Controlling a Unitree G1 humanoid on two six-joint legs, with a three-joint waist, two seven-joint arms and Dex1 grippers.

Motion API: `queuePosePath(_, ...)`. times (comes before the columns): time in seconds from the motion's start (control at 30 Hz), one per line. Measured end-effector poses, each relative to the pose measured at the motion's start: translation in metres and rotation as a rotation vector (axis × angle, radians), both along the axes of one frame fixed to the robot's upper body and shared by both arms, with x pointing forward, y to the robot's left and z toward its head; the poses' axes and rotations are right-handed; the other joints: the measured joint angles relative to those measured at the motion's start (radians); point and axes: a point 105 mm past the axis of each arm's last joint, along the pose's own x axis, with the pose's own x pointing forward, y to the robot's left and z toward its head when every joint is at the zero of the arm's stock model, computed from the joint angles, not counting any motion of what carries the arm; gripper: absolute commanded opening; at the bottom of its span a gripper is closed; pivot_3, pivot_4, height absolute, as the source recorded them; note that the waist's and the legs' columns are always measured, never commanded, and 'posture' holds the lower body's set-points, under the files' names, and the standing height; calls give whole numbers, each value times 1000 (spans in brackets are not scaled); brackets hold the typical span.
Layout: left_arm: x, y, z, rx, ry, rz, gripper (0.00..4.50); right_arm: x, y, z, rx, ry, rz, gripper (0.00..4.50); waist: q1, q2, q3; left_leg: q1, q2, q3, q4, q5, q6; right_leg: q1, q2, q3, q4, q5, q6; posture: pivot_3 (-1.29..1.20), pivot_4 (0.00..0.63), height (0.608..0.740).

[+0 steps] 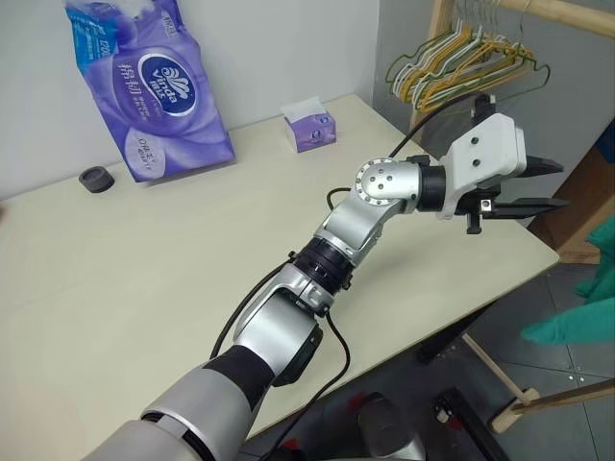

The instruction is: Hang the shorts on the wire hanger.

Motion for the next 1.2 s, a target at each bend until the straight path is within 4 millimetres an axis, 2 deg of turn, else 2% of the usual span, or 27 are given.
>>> queuePosePath(0.27,2,-3,6,-6,-21,-4,2050,6,2,0,-6,-34,-10,0,-15,0,0,0,0,0,0,0,0,0,0,0,0,0,0,-552,144,740)
queuePosePath(0.5,-1,0,10,-41,45,-67,2050,5,1,1,-8,-45,-25,0,-18,0,0,0,0,0,0,0,0,0,0,0,0,0,0,-560,141,740)
queuePosePath(0.63,-15,0,7,13,80,-185,2804,6,1,3,-7,-53,-25,0,-19,0,0,0,0,0,0,0,0,0,0,0,0,0,0,-559,139,740)
queuePosePath(0.73,-30,-2,5,73,55,-274,3672,7,2,4,-6,-60,-21,775,-21,0,0,0,0,0,0,0,0,0,0,0,0,0,0,-558,135,740)
queuePosePath(0.83,-34,-3,6,81,42,-288,4499,9,3,3,-8,-65,-20,1591,-22,0,0,0,0,1,1,0,0,0,0,1,0,1,0,-559,133,740)
queuePosePath(1.13,-33,-4,8,64,30,-266,4500,10,1,18,-88,-128,-67,4479,-24,0,0,2,0,3,1,0,0,0,0,3,0,1,1,-562,128,740)
queuePosePath(1.2,-32,-4,8,61,25,-260,4500,10,1,22,-113,-145,-82,4479,-24,0,0,2,0,3,1,0,0,0,0,3,1,1,1,-564,127,740)
